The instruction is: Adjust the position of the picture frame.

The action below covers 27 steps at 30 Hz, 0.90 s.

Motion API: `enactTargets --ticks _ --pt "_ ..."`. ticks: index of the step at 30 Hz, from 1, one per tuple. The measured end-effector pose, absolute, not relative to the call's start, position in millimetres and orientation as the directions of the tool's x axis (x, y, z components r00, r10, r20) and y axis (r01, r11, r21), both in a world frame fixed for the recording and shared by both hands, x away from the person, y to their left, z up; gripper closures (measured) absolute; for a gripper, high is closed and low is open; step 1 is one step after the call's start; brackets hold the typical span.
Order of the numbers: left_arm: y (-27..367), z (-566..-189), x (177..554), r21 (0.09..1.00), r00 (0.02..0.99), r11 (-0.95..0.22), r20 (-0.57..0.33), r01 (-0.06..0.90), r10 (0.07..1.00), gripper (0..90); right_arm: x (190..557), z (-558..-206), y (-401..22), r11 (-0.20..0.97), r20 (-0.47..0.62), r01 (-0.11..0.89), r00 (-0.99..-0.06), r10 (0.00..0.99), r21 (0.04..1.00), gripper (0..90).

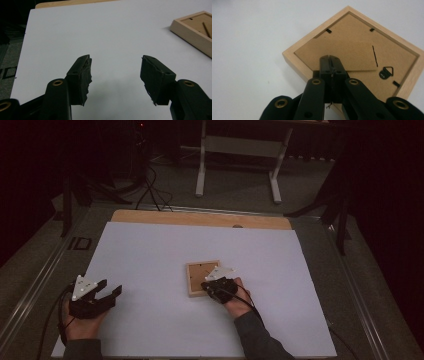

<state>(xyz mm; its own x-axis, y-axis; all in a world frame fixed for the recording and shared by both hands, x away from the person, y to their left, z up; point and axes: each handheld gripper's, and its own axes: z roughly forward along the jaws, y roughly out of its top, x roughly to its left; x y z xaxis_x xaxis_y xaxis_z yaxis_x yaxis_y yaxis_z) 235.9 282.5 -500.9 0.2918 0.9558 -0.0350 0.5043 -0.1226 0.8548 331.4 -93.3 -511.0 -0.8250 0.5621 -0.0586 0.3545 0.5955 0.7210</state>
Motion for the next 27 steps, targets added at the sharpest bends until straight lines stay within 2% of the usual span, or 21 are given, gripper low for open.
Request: enactTargets --ticks 27 --pt "273 -501 235 0.852 0.320 -0.148 -0.024 0.502 0.947 41.7 348 -512 -73 0.588 -0.048 0.358 -0.825 0.563 0.725 89.9"
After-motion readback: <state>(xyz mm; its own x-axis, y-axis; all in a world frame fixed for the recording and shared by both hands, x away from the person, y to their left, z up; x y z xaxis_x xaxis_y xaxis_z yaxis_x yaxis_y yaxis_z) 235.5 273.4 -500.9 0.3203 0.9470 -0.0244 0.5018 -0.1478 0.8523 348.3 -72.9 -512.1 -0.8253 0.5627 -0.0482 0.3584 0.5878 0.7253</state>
